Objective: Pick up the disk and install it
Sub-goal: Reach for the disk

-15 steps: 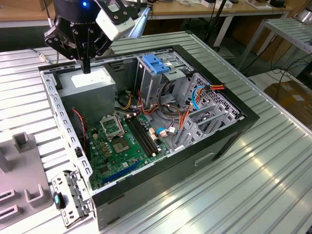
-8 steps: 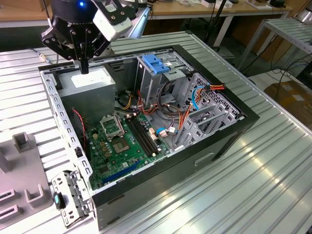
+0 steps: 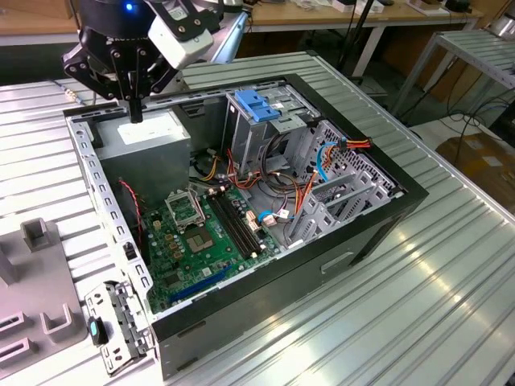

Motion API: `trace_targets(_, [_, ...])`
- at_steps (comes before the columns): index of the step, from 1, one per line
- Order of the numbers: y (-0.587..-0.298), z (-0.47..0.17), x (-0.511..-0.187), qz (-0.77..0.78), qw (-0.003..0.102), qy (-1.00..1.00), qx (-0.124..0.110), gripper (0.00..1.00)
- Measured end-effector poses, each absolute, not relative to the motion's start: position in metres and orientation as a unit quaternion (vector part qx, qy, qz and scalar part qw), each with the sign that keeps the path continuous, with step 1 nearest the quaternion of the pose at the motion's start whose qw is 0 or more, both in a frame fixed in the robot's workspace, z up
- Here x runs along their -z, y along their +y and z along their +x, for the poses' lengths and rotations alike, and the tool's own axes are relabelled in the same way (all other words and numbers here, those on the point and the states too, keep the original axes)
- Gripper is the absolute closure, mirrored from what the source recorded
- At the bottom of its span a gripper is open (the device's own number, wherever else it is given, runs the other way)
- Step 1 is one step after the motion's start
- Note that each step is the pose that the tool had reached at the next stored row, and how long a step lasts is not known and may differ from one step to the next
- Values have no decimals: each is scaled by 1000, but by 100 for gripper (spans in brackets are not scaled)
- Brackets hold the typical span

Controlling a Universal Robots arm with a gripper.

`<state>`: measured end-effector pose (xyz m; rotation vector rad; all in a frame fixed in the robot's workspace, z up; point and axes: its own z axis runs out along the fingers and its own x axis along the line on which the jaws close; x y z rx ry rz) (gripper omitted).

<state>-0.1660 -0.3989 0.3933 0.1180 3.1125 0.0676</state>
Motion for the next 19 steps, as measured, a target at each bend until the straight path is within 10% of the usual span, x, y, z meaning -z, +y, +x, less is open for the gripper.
trace_targets(19, [-399,-180,-393,38,13,999,-22,89])
